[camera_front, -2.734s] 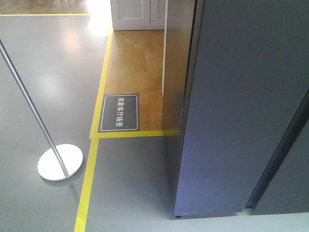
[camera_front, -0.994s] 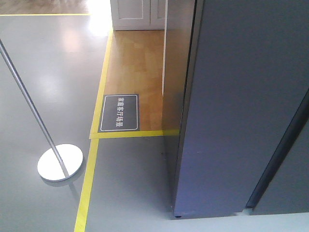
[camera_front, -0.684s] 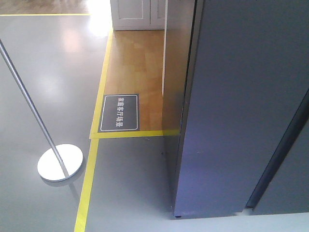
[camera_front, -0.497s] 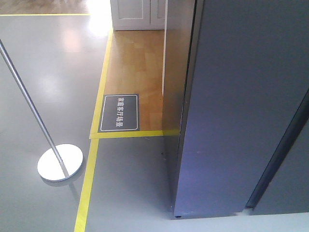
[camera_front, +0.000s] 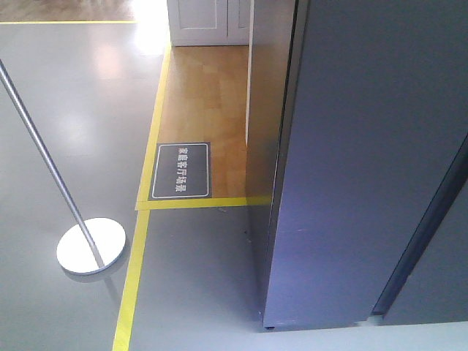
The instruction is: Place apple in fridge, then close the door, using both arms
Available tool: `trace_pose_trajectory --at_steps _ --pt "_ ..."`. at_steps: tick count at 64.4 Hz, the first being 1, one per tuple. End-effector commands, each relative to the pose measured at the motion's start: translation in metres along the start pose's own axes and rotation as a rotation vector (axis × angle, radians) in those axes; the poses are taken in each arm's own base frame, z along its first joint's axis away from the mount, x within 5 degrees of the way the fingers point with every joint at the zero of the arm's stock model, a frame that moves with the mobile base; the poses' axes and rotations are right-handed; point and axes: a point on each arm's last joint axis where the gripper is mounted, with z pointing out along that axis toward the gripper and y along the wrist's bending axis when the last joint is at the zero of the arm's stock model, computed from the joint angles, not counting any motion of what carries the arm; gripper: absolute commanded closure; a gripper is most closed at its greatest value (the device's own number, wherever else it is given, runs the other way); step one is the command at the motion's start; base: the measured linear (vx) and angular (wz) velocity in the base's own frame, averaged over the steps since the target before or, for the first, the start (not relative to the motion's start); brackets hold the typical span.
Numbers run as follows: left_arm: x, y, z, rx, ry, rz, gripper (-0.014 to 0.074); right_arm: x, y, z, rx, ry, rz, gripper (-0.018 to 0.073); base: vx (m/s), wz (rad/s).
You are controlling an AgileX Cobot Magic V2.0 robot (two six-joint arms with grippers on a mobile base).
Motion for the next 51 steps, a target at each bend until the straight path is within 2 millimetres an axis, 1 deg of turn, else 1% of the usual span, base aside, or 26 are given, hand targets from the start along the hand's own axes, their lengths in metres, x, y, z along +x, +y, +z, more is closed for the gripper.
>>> trace_pose_trajectory --at_steps 1,51 --pt "-0.0119 -0.0034 -0.0030 0.028 -0.097 -0.009 0.0603 -0.0087 -0.0008 -0.0014 0.010 -0.093 -0.012 0.0562 0.00 0.00" --pt "-0.0119 -0.0034 -0.0030 0.028 -0.097 -0.009 0.0603 -0.0087 -0.0008 -0.0014 0.010 -0.093 -0.012 0.0562 0.00 0.00"
